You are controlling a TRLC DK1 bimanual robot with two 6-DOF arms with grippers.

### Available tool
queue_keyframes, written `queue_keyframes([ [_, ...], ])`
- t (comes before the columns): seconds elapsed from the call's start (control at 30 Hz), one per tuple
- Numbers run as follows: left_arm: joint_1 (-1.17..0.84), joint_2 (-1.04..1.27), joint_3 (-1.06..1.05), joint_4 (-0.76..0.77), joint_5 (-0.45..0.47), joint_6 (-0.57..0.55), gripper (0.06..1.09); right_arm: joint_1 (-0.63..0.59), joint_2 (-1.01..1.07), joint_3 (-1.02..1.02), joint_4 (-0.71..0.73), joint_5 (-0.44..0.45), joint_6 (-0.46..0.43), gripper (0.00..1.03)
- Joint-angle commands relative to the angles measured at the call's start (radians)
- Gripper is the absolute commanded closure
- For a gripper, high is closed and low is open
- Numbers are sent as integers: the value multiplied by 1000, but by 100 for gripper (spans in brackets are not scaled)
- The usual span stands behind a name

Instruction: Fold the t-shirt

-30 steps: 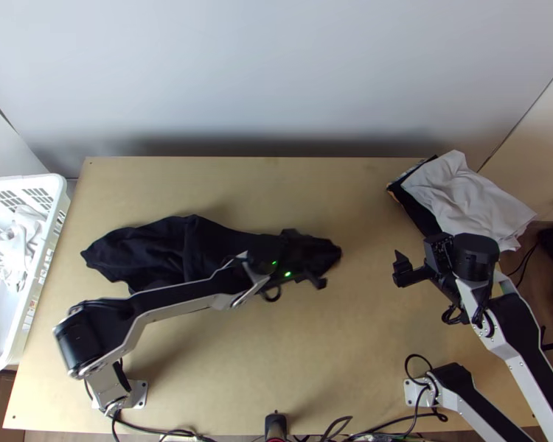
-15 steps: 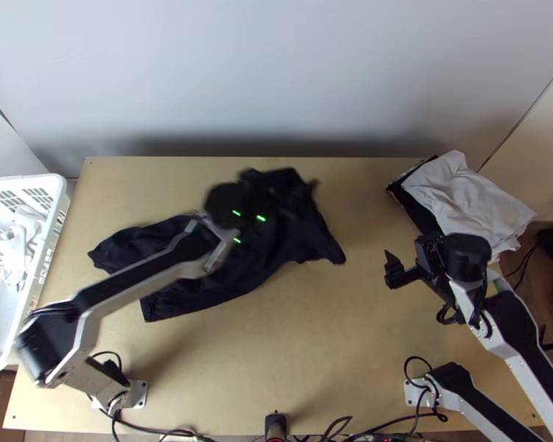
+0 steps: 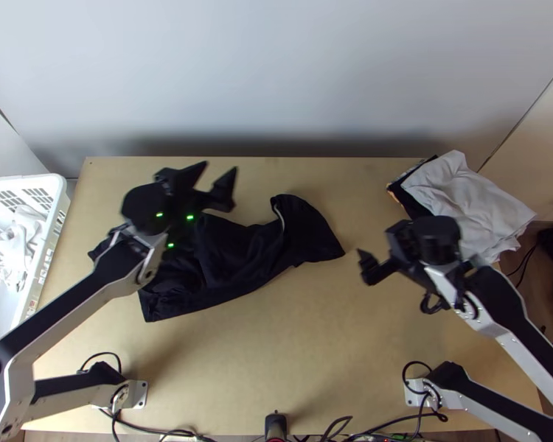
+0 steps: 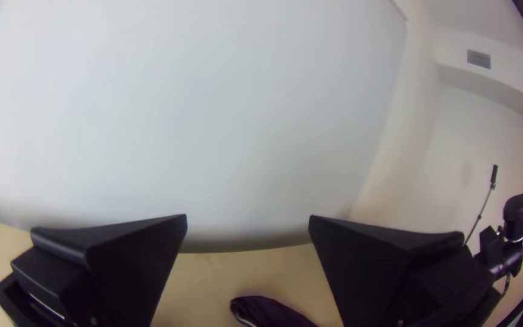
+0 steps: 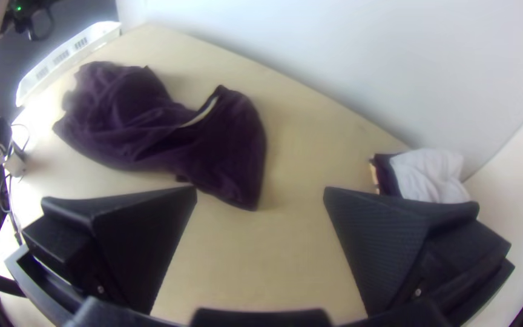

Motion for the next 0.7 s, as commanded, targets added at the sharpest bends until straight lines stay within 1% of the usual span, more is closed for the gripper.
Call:
queue_keyframes([
  [0.0, 113, -129, -161, -43, -62, 91, 11, 229, 96, 31, -3, -41, -36, 5],
  [0.07, 132, -162, -233, -3, -109, 180, 11, 327, 119, 23, 19, -38, -112, 5],
  [0.1, 152, -180, -267, 28, -118, 205, 11, 367, 136, 23, 42, -37, -145, 5],
  [0.2, 231, -228, -328, 35, -117, 220, 11, 458, 205, 22, 106, -20, -253, 5],
  [0.27, 270, -252, -357, 35, -117, 220, 11, 493, 262, 23, 141, -17, -293, 5],
  [0.37, 307, -281, -391, 35, -117, 217, 11, 519, 357, 29, 192, -18, -313, 5],
  [0.57, 340, -301, -421, 55, -117, 202, 11, 537, 504, 46, 397, -17, -322, 5],
  [0.67, 372, -301, -425, 57, -115, 200, 11, 536, 574, 95, 437, -18, -342, 5],
])
